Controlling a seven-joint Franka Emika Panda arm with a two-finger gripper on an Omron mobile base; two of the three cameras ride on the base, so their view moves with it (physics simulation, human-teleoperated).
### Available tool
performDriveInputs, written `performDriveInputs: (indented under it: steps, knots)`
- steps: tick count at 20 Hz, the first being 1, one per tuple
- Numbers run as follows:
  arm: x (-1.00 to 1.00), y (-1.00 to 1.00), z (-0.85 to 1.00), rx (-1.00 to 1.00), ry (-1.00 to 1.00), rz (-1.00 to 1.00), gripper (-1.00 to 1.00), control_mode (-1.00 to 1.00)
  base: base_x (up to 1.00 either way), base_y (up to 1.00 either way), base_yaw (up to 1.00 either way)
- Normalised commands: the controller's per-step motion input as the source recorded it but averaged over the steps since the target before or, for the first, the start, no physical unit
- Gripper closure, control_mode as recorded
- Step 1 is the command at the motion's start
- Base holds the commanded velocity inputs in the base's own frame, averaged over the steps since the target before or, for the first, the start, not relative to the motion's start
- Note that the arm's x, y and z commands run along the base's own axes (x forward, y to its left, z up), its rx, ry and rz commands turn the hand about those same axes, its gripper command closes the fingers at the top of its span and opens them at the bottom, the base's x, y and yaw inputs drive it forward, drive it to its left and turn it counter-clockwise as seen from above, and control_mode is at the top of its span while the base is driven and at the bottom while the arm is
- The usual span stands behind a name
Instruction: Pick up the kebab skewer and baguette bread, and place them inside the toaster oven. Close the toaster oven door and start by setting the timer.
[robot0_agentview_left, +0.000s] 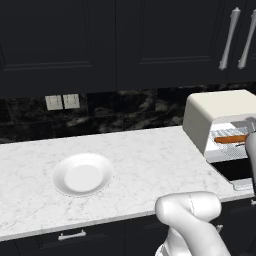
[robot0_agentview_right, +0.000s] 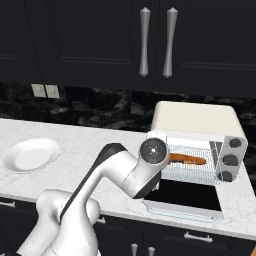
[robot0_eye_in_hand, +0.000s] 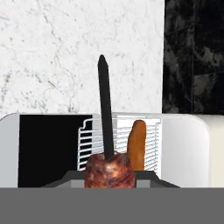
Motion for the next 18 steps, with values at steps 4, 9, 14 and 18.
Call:
performDriveInputs:
  steps: [4,9,14,18]
  knots:
    - [0.41,-0.39,-0.19,0.02,0.14,0.09,1.00,-1.00,0.00,0.00,0.00]
    - [0.39,-0.20,-0.60,0.00,0.11,0.11,1.00,-1.00,0.00,0.00,0.00]
    - [0.39,-0.23,-0.30,0.00,0.02,0.05,1.00,-1.00,0.00,0.00,0.00]
    - [0.28,-0.40,-0.19,0.00,0.00,0.00,1.00,-1.00,0.00,0.00,0.00]
